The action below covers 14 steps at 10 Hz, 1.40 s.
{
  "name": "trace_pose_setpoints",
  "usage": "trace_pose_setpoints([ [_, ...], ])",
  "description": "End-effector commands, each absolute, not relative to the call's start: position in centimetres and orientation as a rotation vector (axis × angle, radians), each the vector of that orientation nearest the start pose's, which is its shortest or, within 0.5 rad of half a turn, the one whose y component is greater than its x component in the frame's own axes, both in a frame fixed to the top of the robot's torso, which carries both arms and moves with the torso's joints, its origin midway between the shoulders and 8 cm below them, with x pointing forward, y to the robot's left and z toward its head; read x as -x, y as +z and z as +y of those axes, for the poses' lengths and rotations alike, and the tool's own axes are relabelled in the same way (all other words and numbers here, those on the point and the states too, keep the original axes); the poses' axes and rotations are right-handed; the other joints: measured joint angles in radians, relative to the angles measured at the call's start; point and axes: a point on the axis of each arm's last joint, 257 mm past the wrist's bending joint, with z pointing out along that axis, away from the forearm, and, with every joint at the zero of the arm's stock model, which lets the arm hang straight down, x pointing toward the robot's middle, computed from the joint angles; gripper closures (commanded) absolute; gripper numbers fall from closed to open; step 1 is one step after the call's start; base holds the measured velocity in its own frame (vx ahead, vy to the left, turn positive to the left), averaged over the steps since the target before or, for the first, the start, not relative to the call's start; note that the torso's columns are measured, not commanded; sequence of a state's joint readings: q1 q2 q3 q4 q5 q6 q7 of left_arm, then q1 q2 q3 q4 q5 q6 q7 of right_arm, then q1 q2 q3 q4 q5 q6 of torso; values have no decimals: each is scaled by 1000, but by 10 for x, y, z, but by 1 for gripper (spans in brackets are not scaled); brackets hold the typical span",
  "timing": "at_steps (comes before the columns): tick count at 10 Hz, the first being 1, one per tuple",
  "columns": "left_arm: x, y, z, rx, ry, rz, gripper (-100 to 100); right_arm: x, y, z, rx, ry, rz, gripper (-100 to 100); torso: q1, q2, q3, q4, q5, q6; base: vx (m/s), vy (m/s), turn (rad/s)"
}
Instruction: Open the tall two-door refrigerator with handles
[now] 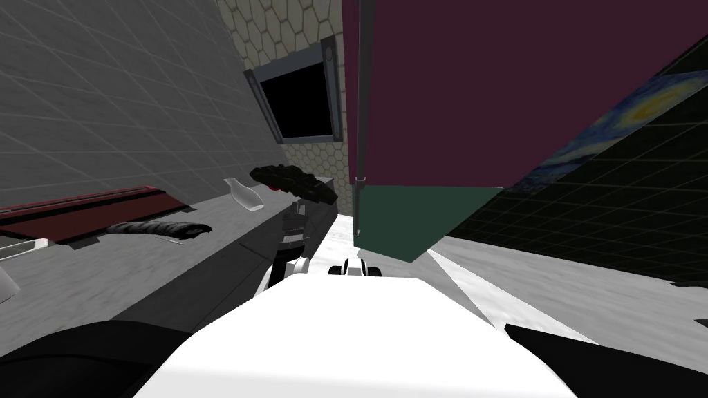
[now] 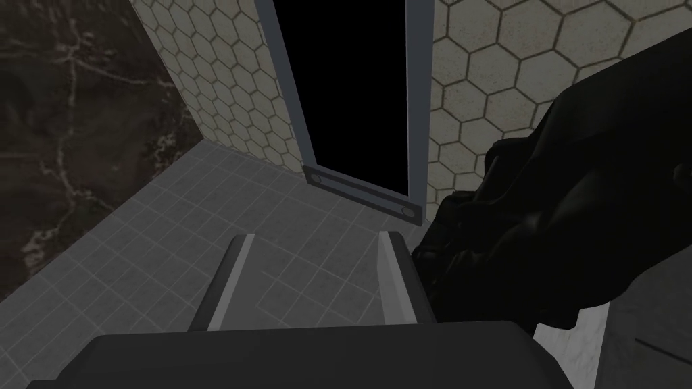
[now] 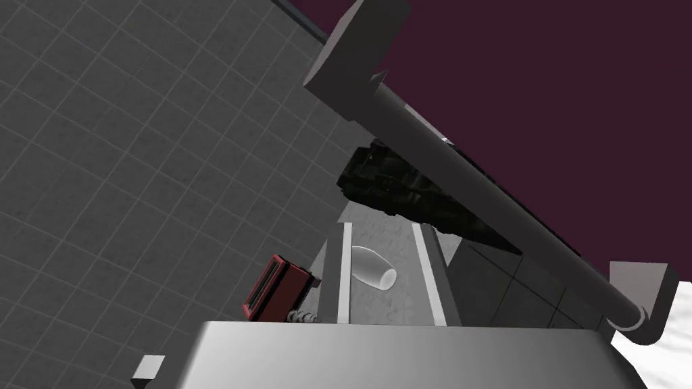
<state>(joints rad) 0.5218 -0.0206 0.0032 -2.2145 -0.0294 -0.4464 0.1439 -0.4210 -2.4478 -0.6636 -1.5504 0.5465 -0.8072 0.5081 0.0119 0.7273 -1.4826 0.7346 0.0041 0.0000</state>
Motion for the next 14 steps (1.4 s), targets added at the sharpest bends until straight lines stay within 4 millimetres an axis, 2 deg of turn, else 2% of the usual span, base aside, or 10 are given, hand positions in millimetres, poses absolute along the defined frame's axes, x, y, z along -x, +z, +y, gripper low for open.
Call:
trace_pose_setpoints([
  [1, -362, -23, 287, 829, -1369, 659, 0, -285, 490, -111, 1766, -1254, 218, -100, 0, -1, -1, -1, 0, -1, 177, 146, -32],
  [4, -362, -23, 287, 829, -1369, 659, 0, -286, 500, -116, 1759, -1293, 242, -100, -14, 9, 5, 1, -4, -1, 139, 108, -26],
  [7, -362, -23, 287, 829, -1369, 659, 0, -287, 515, -122, 1748, -1342, 272, -100, -12, 11, 7, 4, -4, 0, 122, 100, -32],
  [9, -362, -23, 287, 829, -1369, 659, 0, -286, 512, -122, 1750, -1334, 266, -100, -14, 13, 8, 4, -4, -1, 39, 31, -8],
  [10, -362, -23, 287, 829, -1369, 659, 0, -286, 513, -122, 1750, -1333, 267, 100, -15, 15, 9, 5, -5, 0, 6, 4, 1],
  [11, -362, -23, 287, 829, -1369, 659, 0, -271, 513, -111, 1747, -1299, 230, 100, -14, 14, 9, 5, -4, 0, -118, -100, 155],
  [14, -362, -23, 287, 828, -1369, 659, 0, -245, 516, -94, 1739, -1251, 169, 100, -21, 25, 18, 10, -9, 2, -197, -202, 154],
])
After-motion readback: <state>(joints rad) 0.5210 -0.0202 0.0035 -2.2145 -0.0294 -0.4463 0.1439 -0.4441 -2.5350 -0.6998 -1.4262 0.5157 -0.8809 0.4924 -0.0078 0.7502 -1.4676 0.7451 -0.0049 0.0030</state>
